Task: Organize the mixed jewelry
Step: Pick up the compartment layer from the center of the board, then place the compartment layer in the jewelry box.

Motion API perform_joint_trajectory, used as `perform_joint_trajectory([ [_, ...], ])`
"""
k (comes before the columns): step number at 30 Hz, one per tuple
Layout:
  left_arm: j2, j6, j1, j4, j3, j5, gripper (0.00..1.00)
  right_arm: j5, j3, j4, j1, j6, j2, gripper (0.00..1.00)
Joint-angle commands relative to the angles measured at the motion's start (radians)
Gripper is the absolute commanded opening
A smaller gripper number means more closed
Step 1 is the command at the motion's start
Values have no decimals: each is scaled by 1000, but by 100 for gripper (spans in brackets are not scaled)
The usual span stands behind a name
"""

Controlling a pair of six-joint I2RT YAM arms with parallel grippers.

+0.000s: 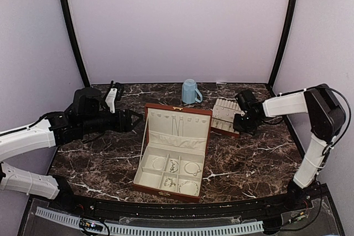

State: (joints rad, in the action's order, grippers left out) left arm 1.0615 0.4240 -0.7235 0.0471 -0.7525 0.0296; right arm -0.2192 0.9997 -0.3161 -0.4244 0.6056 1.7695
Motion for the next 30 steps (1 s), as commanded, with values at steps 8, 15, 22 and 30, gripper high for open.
perform_joint_trajectory([
  [8,-31,10,15,11,14,2,68,-32,-35,-5,51,-7,-14,0],
  [15,-34,-9,25,26,8,3,69,-20,-78,-45,71,-14,-92,0],
  [22,-40,-15,37,41,8,7,69,-14,-114,-155,71,-25,-223,0],
  [30,-41,-17,47,45,15,20,69,15,-170,-259,70,-12,-366,0],
])
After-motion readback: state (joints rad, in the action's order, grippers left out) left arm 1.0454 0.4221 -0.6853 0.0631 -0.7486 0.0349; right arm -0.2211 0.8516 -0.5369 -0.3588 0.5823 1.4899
